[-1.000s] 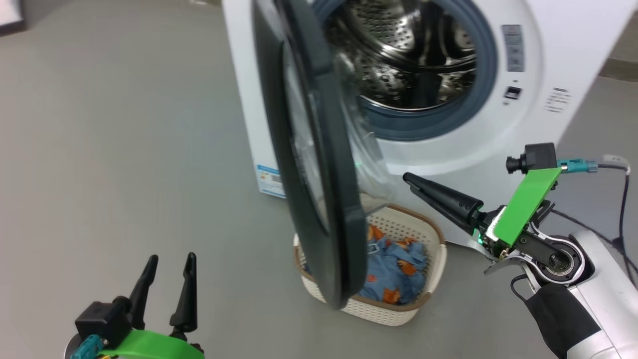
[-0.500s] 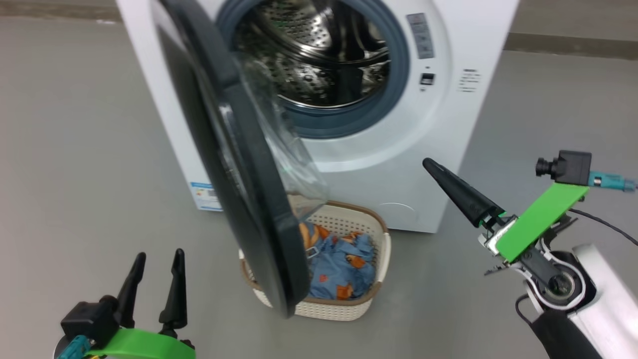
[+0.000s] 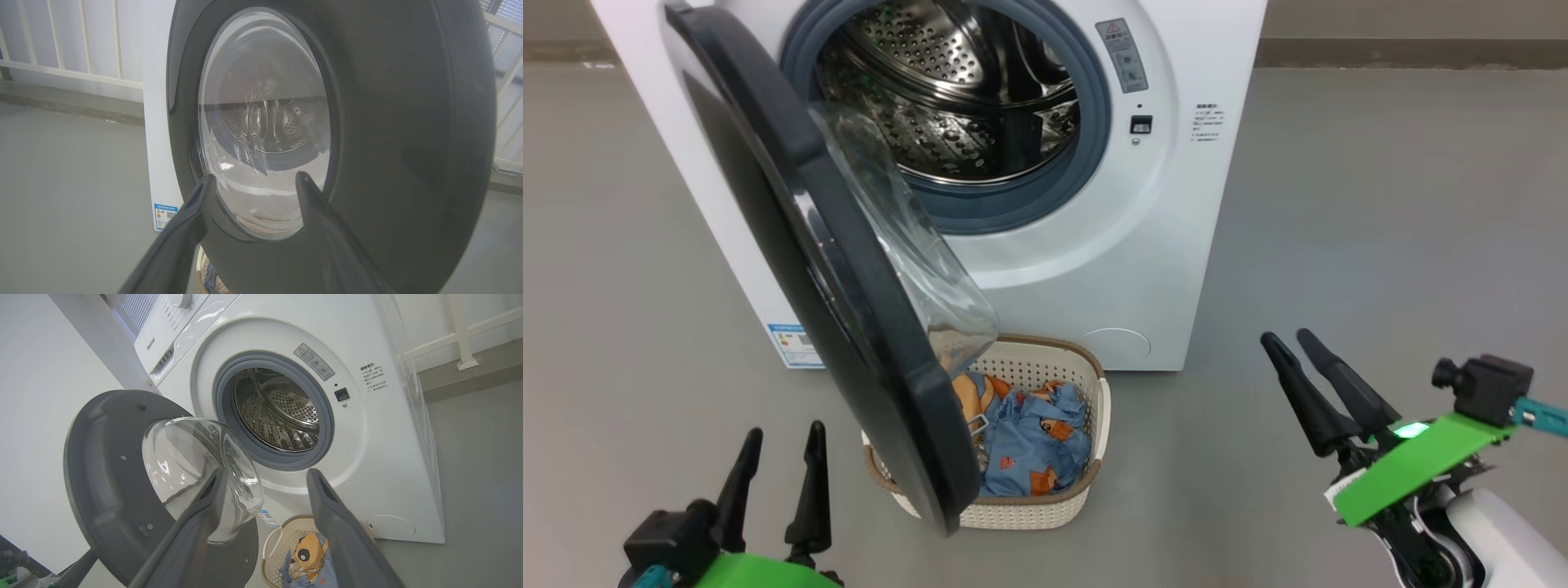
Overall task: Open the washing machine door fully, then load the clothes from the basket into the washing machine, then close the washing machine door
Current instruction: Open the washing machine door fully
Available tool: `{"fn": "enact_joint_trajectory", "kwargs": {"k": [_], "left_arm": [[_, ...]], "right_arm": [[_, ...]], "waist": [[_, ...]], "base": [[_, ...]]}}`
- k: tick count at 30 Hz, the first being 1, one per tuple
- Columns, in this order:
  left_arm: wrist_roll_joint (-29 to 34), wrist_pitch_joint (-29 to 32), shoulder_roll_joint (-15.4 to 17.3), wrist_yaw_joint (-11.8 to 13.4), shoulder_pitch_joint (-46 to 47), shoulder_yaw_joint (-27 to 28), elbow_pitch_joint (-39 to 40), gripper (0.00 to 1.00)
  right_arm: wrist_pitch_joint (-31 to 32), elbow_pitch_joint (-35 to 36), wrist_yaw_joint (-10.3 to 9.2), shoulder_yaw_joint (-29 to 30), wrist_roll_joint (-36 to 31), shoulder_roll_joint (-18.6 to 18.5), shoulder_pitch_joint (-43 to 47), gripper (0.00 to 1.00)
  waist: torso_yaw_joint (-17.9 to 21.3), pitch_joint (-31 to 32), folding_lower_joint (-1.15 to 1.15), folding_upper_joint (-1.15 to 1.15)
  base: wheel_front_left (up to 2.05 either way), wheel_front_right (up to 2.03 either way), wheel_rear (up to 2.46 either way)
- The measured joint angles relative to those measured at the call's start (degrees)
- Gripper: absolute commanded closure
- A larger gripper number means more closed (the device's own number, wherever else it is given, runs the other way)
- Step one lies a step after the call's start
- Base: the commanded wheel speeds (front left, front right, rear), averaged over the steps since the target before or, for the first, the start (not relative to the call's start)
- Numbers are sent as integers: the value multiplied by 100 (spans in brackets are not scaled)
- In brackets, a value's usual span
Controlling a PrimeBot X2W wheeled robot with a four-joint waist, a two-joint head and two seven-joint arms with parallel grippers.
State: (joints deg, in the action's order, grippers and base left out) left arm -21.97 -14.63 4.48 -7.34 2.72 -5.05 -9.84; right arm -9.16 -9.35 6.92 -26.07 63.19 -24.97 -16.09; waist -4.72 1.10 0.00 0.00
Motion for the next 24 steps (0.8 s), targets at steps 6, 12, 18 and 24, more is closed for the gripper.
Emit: {"fn": "enact_joint_trajectory", "kwargs": {"k": [6, 12, 18, 24], "left_arm": [[7, 0, -19, 0, -68, 26, 19, 0], [9, 0, -36, 0, -108, 79, 65, 0], [10, 0, -44, 0, -171, 89, 79, 0], [45, 0, -44, 0, -171, 85, 87, 0]], "right_arm": [[-495, -260, 0, 167, -890, -79, 342, 0], [-514, -224, 0, 820, -1701, 185, 710, 0], [-514, -21, 0, 1541, -2848, 620, 1070, 0], [-515, -20, 0, 1796, -3345, 856, 1276, 0]], "waist": [[113, 46, 0, 0], [180, 55, 0, 0], [240, 30, 0, 0], [248, -6, 0, 0]], "base": [[0, 0, 0], [0, 0, 0], [0, 0, 0], [0, 0, 0]]}}
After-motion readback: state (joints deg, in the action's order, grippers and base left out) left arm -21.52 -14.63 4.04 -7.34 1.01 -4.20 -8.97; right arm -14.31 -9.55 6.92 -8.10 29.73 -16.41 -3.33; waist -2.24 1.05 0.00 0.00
